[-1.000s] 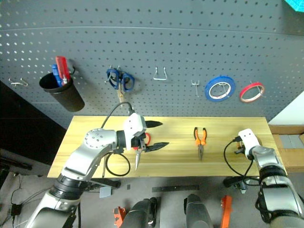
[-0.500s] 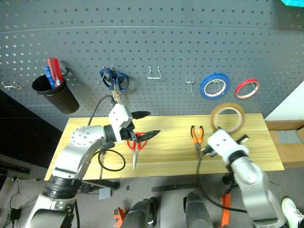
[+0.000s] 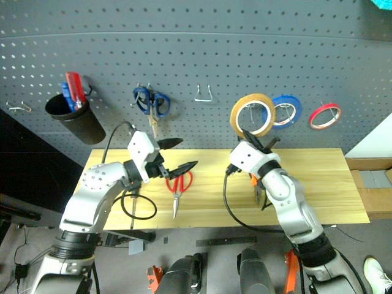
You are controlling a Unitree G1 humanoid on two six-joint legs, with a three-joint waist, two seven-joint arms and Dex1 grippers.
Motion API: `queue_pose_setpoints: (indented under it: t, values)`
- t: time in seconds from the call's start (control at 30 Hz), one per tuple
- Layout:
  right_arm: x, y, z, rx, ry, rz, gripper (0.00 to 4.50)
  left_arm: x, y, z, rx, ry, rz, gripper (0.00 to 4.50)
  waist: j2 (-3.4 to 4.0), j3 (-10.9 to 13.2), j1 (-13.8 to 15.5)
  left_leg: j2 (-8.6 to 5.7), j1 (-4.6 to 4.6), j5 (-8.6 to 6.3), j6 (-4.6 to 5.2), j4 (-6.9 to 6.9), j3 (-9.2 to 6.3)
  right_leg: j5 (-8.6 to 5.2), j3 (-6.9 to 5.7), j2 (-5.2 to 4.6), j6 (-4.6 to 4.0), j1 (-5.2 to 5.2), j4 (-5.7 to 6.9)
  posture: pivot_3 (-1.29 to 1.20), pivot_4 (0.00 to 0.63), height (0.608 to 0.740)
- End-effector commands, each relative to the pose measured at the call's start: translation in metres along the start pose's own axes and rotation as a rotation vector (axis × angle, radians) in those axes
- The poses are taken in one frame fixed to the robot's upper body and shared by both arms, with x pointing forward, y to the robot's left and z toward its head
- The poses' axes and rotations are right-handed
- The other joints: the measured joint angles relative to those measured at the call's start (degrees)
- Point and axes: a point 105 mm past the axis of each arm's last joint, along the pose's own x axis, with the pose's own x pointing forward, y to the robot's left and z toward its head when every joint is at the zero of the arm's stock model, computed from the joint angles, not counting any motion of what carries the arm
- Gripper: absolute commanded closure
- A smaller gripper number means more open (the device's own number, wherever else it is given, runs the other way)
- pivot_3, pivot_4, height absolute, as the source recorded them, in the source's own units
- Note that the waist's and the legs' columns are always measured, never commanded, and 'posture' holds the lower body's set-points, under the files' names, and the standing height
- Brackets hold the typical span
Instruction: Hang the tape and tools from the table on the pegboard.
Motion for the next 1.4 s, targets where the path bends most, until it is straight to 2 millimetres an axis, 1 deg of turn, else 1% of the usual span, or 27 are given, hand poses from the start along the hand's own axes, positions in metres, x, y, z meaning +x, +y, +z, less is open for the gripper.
queue_pose_setpoints:
  t: [0.03,0.13,0.2,0.27,0.3,0.43,0.5,0.6,0.67,0.77,0.83,0.87,0.97,1.0,1.07,1.1,1.13,1.17,1.2,1.23,1.3,1.33,1.4]
  values:
    - [0.010,-0.002,-0.005,0.003,0.001,-0.002,4.38,0.000,0.001,0.015,0.041,-0.045,0.000,0.37,0.00,0.00,0.02,0.00,0.00,0.00,0.00,0.00,0.00,0.00,0.00,0.00,0.00,0.00,0.00,-0.10,0.256,0.740]
    - [0.014,0.004,-0.015,0.009,0.039,0.023,4.38,0.003,-0.001,0.017,0.043,-0.053,-0.006,0.37,0.00,0.00,0.04,-0.02,-0.01,0.00,0.00,-0.02,-0.01,0.00,0.00,0.00,0.00,-0.02,0.00,-0.10,0.258,0.740]
    - [0.011,0.012,-0.017,0.057,0.057,0.044,4.38,0.004,-0.001,0.017,0.041,-0.056,-0.006,0.37,0.00,0.00,0.04,-0.02,-0.02,0.00,0.00,-0.02,-0.02,0.00,0.00,-0.01,0.00,-0.03,0.01,-0.11,0.259,0.740]
    - [0.003,0.024,-0.018,0.073,0.066,0.080,3.64,0.004,0.000,0.016,0.043,-0.053,-0.005,0.37,0.00,0.00,0.04,-0.01,-0.03,0.00,0.00,-0.02,-0.02,0.00,0.00,-0.01,0.00,-0.04,0.01,-0.11,0.261,0.740]
    - [-0.002,0.029,-0.018,0.070,0.070,0.100,3.36,0.004,0.000,0.015,0.044,-0.049,-0.006,0.37,0.00,0.00,0.04,-0.01,-0.03,0.00,0.00,-0.02,-0.04,0.00,-0.01,-0.01,0.00,-0.04,0.02,-0.11,0.260,0.740]
    - [-0.030,0.048,-0.027,0.131,0.154,0.169,2.00,-0.002,0.009,0.002,0.056,0.001,0.027,0.37,0.00,0.00,0.08,-0.03,-0.04,-0.01,0.01,-0.01,-0.04,0.00,0.00,-0.01,0.00,-0.03,0.02,-0.12,0.264,0.740]
    - [-0.040,0.054,-0.032,0.238,0.222,0.172,1.24,-0.007,0.014,-0.006,0.089,0.034,0.034,0.37,0.00,0.00,-0.06,-0.03,-0.01,-0.01,0.01,0.01,-0.05,0.00,0.00,-0.01,0.01,0.00,0.04,-0.12,0.265,0.740]
    - [-0.047,0.064,-0.047,0.531,0.411,0.108,0.15,-0.016,0.018,-0.022,0.185,0.115,-0.001,0.37,-0.02,-0.02,-0.18,0.12,0.07,0.00,-0.01,0.01,-0.04,0.00,-0.01,0.07,0.00,0.00,0.10,-0.13,0.267,0.740]
    - [-0.045,0.072,-0.057,0.684,0.527,0.068,0.07,-0.021,0.019,-0.029,0.233,0.154,-0.033,0.37,-0.03,-0.02,-0.11,0.38,0.18,0.03,-0.07,0.00,-0.01,0.09,-0.04,0.28,-0.16,0.07,0.08,-0.13,0.268,0.740]
    - [-0.037,0.077,-0.069,0.793,0.668,0.024,0.07,-0.022,0.021,-0.032,0.257,0.166,-0.051,0.37,-0.16,-0.12,0.47,0.56,0.23,0.08,-0.17,-0.02,-0.08,0.16,-0.12,0.49,-0.32,0.15,0.01,-0.13,0.267,0.740]
    - [-0.029,0.076,-0.073,0.842,0.705,-0.006,0.07,-0.021,0.021,-0.032,0.274,0.165,-0.060,0.37,-0.33,-0.22,0.61,0.55,0.25,0.10,-0.20,0.02,-0.12,0.18,-0.16,0.49,-0.34,0.20,-0.04,-0.13,0.267,0.740]
    - [-0.023,0.069,-0.074,0.825,0.694,-0.027,0.07,-0.020,0.021,-0.032,0.279,0.162,-0.061,0.37,-0.43,-0.28,0.72,0.55,0.25,0.11,-0.21,0.02,-0.12,0.19,-0.15,0.49,-0.36,0.21,-0.06,-0.11,0.259,0.740]
    - [-0.009,0.043,-0.068,0.746,0.606,-0.092,0.07,-0.020,0.022,-0.030,0.284,0.154,-0.051,0.37,-0.52,-0.33,0.86,0.55,0.26,0.11,-0.21,-0.01,-0.13,0.20,-0.18,0.48,-0.37,0.21,-0.07,-0.11,0.258,0.740]
    - [-0.007,0.038,-0.066,0.729,0.589,-0.105,0.07,-0.020,0.023,-0.030,0.286,0.153,-0.049,0.37,-0.52,-0.34,0.93,0.53,0.26,0.11,-0.22,-0.02,-0.12,0.20,-0.17,0.48,-0.37,0.20,-0.06,-0.10,0.253,0.740]
    - [-0.002,0.024,-0.051,0.653,0.487,-0.113,0.07,-0.022,0.023,-0.029,0.284,0.147,-0.041,0.37,-0.47,-0.30,0.98,0.53,0.24,0.09,-0.24,-0.07,-0.12,0.20,-0.18,0.48,-0.37,0.16,-0.05,-0.10,0.251,0.740]
    - [-0.001,0.020,-0.044,0.618,0.446,-0.109,0.07,-0.022,0.023,-0.029,0.282,0.145,-0.038,0.37,-0.43,-0.28,0.87,0.52,0.10,0.09,-0.24,-0.09,-0.07,0.20,-0.12,0.48,-0.37,-0.03,0.00,-0.10,0.248,0.740]
    - [-0.001,0.016,-0.030,0.600,0.378,-0.103,0.07,-0.023,0.024,-0.028,0.275,0.138,-0.027,0.37,-0.43,-0.28,0.64,0.52,-0.11,0.09,-0.24,-0.07,0.02,0.21,-0.04,0.48,-0.36,-0.31,0.10,-0.10,0.247,0.740]
    - [-0.002,0.013,-0.022,0.593,0.336,-0.098,0.07,-0.023,0.025,-0.027,0.270,0.133,-0.019,0.37,-0.42,-0.27,0.27,0.53,-0.43,0.10,-0.26,-0.02,0.10,0.22,0.02,0.48,-0.37,-0.70,0.23,-0.10,0.247,0.740]
    - [-0.005,0.013,-0.013,0.576,0.301,-0.079,0.07,-0.023,0.026,-0.026,0.262,0.129,-0.012,0.37,-0.42,-0.27,0.07,0.54,-0.70,0.12,-0.29,0.04,0.09,0.23,0.01,0.48,-0.38,-0.99,0.39,-0.10,0.247,0.740]
    - [-0.008,0.013,-0.008,0.563,0.280,-0.064,0.07,-0.023,0.026,-0.026,0.256,0.126,-0.008,0.37,-0.42,-0.27,-0.20,0.55,-0.71,0.12,-0.29,0.03,0.10,0.23,0.01,0.48,-0.37,-1.04,0.45,-0.10,0.247,0.740]
    - [-0.012,0.016,-0.005,0.557,0.279,-0.041,0.07,-0.023,0.026,-0.026,0.254,0.125,-0.006,0.37,-0.42,-0.28,-0.62,0.65,-0.69,0.12,-0.29,0.01,0.22,0.22,0.04,0.50,-0.37,-1.19,0.63,-0.11,0.247,0.740]
    - [-0.015,0.020,-0.009,0.579,0.309,-0.021,0.07,-0.024,0.026,-0.026,0.256,0.127,-0.008,0.37,-0.42,-0.28,-0.64,0.71,-0.68,0.13,-0.29,0.01,0.22,0.22,0.03,0.58,-0.37,-1.20,0.65,-0.11,0.248,0.740]
    - [-0.028,0.041,-0.032,0.775,0.494,0.009,0.07,-0.024,0.025,-0.030,0.261,0.139,-0.021,0.37,-0.44,-0.28,-0.52,0.74,-0.65,0.14,-0.31,0.03,0.15,0.22,0.00,0.65,-0.38,-1.18,0.72,-0.12,0.248,0.740]
